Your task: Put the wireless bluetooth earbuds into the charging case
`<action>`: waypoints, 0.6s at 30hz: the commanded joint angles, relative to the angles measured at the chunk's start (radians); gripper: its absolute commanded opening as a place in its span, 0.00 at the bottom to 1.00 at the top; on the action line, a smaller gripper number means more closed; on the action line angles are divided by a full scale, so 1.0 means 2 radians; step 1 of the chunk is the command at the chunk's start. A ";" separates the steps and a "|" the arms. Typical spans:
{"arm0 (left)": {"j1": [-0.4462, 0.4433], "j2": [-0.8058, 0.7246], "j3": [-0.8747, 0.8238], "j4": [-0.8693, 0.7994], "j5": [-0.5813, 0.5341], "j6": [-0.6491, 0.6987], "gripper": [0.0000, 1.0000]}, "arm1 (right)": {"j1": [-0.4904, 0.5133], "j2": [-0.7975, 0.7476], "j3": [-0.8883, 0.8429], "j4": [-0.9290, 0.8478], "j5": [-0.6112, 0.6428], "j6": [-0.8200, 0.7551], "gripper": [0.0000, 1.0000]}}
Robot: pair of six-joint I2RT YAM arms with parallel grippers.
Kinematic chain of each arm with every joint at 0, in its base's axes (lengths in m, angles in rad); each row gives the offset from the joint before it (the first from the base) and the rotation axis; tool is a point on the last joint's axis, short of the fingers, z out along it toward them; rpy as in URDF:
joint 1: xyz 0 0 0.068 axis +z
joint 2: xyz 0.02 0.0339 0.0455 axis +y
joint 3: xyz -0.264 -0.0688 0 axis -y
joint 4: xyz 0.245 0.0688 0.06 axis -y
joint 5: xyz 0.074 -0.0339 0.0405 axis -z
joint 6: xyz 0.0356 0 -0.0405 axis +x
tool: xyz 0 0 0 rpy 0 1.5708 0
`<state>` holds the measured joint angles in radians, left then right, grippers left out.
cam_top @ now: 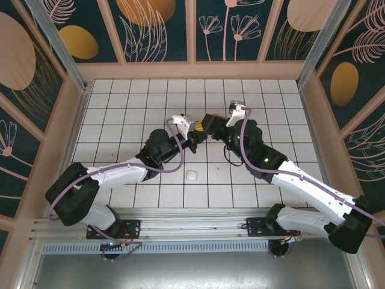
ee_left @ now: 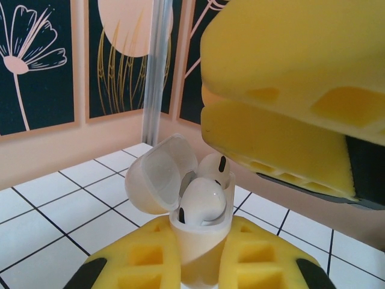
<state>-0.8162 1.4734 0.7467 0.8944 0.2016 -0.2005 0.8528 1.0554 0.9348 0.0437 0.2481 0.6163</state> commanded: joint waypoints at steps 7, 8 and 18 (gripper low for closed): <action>0.006 -0.016 0.032 -0.046 -0.007 -0.013 0.00 | 0.001 -0.017 0.016 -0.021 -0.017 0.027 0.50; 0.009 -0.017 0.031 -0.049 -0.008 -0.013 0.00 | -0.001 -0.018 0.018 -0.022 -0.019 0.029 0.50; 0.056 -0.043 0.008 -0.062 0.076 -0.014 0.00 | -0.033 -0.031 0.095 -0.117 -0.016 -0.041 0.49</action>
<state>-0.7292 1.4345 0.7776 0.7719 0.2676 -0.2340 0.8276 1.0321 1.0580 -0.1169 0.2245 0.6010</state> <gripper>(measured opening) 0.113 0.495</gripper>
